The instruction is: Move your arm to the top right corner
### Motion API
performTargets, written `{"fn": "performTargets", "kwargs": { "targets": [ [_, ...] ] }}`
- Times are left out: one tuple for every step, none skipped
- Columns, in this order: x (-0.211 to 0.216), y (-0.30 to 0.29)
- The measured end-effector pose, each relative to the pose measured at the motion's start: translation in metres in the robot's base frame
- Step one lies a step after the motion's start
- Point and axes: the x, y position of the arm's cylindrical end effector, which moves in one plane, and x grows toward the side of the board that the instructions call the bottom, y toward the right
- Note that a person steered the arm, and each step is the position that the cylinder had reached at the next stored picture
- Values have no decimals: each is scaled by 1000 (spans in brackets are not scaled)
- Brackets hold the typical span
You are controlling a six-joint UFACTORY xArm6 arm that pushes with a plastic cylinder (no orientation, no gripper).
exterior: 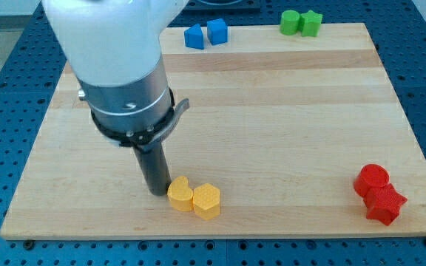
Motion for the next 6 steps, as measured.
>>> {"fn": "performTargets", "kwargs": {
  "targets": [
    [-70,15],
    [-144,77],
    [-181,203],
    [-216,332],
    [-290,381],
    [-358,376]
  ]
}}
